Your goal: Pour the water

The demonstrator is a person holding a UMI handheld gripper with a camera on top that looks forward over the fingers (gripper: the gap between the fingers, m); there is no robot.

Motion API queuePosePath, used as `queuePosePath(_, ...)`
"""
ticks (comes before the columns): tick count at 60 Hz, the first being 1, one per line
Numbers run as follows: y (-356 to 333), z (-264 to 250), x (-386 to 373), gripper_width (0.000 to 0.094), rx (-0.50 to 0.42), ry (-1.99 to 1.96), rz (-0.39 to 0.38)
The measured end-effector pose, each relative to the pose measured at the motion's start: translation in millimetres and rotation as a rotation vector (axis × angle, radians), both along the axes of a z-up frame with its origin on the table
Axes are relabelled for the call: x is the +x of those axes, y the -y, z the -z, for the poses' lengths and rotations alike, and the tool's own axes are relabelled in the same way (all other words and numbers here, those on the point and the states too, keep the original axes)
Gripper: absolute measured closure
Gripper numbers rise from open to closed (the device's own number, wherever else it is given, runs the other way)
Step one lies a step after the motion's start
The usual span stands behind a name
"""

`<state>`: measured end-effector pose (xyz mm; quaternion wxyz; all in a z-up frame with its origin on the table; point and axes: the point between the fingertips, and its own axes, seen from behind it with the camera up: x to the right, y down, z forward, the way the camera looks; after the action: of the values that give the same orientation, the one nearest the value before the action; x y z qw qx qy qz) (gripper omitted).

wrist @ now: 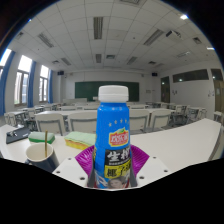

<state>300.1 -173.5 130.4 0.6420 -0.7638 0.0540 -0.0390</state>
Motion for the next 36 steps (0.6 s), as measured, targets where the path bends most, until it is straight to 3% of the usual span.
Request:
queuePosePath(6, 7, 0, 2, 0.0323, -0.026, 0.014, -0.003)
queuePosePath(11, 25, 9, 17, 0.0069, -0.118, 0.032, 0.004)
queuePosePath(19, 39, -4, 15, 0.0086, -0.109, 0.044, 0.001)
queuePosePath(36, 150, -33, -15, 0.0086, -0.083, -0.003, -0.073)
